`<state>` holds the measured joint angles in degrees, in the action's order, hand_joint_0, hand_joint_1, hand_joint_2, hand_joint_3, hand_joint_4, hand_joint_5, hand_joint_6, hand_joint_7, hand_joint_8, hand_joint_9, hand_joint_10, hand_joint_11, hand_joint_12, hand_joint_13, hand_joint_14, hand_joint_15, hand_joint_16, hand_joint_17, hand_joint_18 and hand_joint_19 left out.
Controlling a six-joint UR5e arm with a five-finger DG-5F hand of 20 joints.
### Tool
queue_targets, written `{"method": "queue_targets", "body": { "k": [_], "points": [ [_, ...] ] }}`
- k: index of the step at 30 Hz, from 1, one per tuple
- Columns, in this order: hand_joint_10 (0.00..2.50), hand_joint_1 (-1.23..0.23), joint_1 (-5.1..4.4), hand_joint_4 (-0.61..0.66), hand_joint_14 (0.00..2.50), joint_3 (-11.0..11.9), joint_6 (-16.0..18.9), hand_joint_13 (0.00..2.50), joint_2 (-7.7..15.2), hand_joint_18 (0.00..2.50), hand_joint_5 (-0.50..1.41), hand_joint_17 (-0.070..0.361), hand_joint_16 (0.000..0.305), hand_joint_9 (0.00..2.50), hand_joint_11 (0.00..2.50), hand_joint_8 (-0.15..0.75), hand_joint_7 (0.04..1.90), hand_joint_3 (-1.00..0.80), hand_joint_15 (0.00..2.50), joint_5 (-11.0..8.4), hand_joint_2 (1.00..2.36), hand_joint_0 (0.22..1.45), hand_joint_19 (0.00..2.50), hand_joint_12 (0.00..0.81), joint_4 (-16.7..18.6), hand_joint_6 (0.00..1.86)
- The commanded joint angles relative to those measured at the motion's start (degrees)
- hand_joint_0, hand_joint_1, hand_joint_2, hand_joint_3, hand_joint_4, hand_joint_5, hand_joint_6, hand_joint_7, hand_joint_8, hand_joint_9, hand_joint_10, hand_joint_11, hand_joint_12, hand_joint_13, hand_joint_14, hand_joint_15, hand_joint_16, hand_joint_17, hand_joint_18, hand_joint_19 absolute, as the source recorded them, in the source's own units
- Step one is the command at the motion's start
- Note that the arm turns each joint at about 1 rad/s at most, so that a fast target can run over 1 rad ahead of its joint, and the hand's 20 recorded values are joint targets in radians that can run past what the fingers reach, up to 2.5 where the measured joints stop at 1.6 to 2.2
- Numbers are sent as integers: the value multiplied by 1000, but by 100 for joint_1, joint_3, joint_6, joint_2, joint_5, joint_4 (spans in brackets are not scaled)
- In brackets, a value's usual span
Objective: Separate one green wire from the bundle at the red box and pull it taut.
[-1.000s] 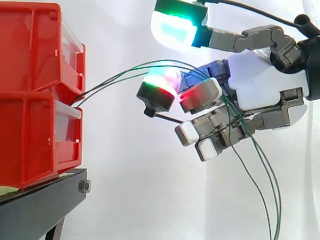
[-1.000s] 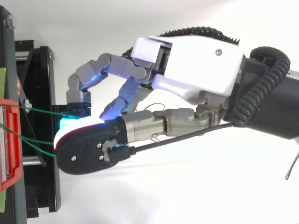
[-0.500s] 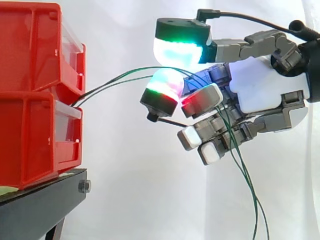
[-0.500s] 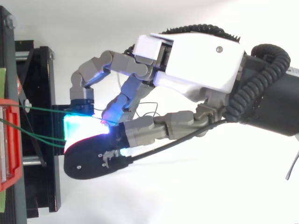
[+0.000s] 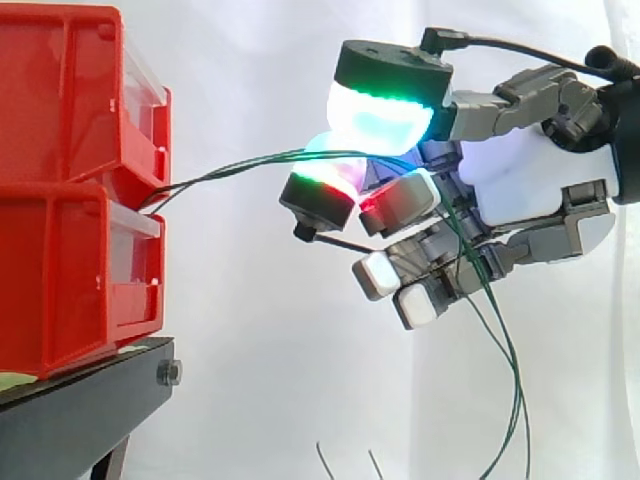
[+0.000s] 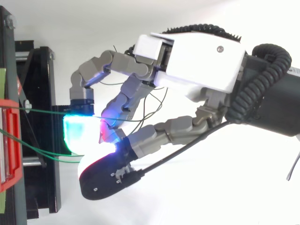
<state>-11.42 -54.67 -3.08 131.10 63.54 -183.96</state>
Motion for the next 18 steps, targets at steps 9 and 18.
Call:
{"method": "queue_targets", "body": {
  "k": [9,18],
  "points": [
    [15,-561,17,96,24,0,0,954,-5,822,-151,121,54,1248,1344,295,994,-500,728,0,1000,471,668,427,0,854],
    [20,-675,35,75,24,0,0,947,3,780,-154,108,48,1234,1368,252,1054,-411,749,0,1006,590,688,391,-9,845]
  ]
}}
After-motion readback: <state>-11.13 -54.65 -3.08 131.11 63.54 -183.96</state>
